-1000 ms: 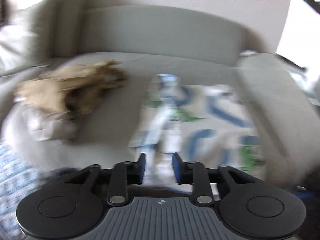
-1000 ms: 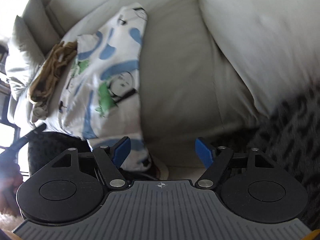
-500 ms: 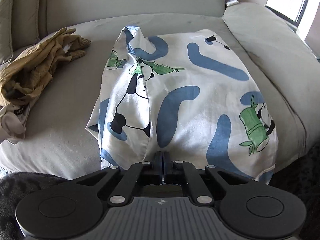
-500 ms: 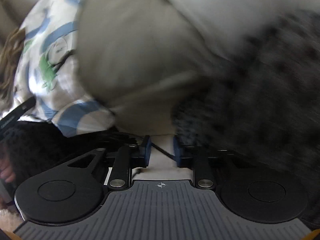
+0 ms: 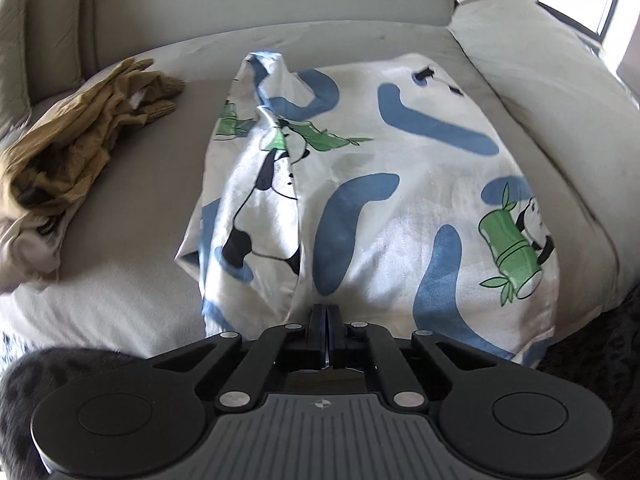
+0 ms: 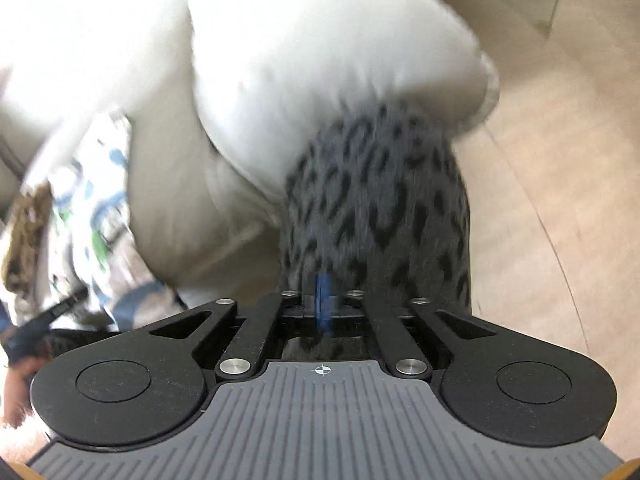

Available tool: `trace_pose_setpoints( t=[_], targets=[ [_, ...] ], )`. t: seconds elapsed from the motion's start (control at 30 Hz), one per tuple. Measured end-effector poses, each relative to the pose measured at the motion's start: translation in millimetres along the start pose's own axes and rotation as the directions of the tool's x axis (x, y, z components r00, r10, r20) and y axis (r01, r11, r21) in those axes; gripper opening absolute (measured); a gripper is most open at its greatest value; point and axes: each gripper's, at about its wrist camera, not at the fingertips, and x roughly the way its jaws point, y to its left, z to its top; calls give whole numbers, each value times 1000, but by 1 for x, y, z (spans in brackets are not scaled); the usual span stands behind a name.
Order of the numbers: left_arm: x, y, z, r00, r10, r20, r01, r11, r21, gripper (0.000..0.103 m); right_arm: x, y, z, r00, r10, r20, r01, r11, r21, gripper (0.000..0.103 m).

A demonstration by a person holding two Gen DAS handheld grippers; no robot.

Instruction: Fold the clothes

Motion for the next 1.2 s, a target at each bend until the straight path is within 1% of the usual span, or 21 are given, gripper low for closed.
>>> trace_pose_setpoints(
  t=[0.03, 0.07, 0.1, 0.23, 0.3, 0.37, 0.4, 0.43, 0.47, 0.5, 0.53, 0.6, 0.63, 0.7, 0.8, 0.83, 0.87, 0.9, 0.97, 1.07, 1.2],
  targets=[
    [-7, 2, -1, 1000, -9, 5, 9, 1000, -12, 19, -2, 0, 1, 999, 28, 30, -28, 1000, -3, 43],
    [-14, 4, -4, 1000, -16, 15, 16, 1000, -23, 28, -4, 2, 1, 996, 60, 61, -60, 998, -11, 48],
    [-24, 7, -7, 999, -20, 32, 21, 999, -33, 30, -2, 7, 2, 993, 89, 79, -87, 996, -20, 49],
    [-56, 20, -19, 996, -31, 88, 40, 995, -96, 32, 7, 33, 6, 971, 201, 132, -196, 979, -47, 50],
    [-66, 28, -22, 994, -12, 106, 26, 992, -126, 33, 11, 46, 8, 959, 242, 150, -234, 970, -68, 51],
    [-68, 34, -22, 993, 15, 117, 3, 989, -146, 37, 15, 60, 10, 948, 270, 169, -258, 962, -90, 57],
    [-67, 37, -21, 993, 21, 118, -2, 987, -159, 39, 18, 64, 11, 945, 277, 175, -264, 960, -95, 64],
    [-66, 39, -21, 993, 22, 118, -2, 985, -173, 40, 22, 71, 11, 943, 284, 173, -271, 958, -95, 70],
    [-64, 40, -21, 993, 17, 117, 6, 982, -189, 41, 27, 78, 11, 941, 292, 170, -279, 955, -96, 73],
    [-63, 42, -20, 992, 9, 123, 16, 979, -204, 46, 34, 82, 10, 939, 306, 156, -293, 951, -98, 79],
    [-61, 43, -19, 991, 0, 137, 30, 976, -216, 50, 41, 86, 9, 937, 320, 139, -308, 946, -100, 79],
    [-58, 47, -17, 983, -12, 183, 56, 970, -236, 71, 57, 93, 7, 934, 347, 89, -337, 935, -111, 79],
    [-55, 48, -16, 976, -18, 216, 71, 968, -242, 74, 68, 96, 6, 931, 358, 70, -349, 930, -116, 79],
    [-47, 55, -13, 965, -35, 259, 106, 959, -263, 75, 88, 102, 5, 922, 384, 38, -377, 918, -125, 79],
    [-31, 69, -6, 961, -64, 271, 152, 936, -317, 77, 124, 103, 6, 888, 459, -23, -459, 886, -67, 79],
    [-26, 73, -5, 962, -72, 263, 161, 929, -334, 77, 137, 102, 7, 870, 490, -46, -492, 870, -27, 79],
    [-20, 78, -4, 963, -81, 256, 170, 921, -350, 77, 148, 101, 7, 847, 528, -67, -528, 849, 18, 79],
    [-16, 82, -3, 964, -90, 250, 179, 915, -361, 77, 157, 100, 7, 828, 555, -79, -553, 832, 51, 79],
    [-12, 86, -2, 962, -103, 254, 193, 913, -360, 78, 174, 99, 6, 790, 605, -99, -594, 796, 114, 79],
    [-7, 91, 0, 957, -113, 268, 206, 915, -348, 80, 181, 103, 5, 761, 641, -97, -632, 767, 114, 81],
    [-3, 95, 5, 955, -113, 273, 204, 921, -333, 81, 178, 114, 4, 742, 668, -57, -663, 744, 81, 81]
  ],
)
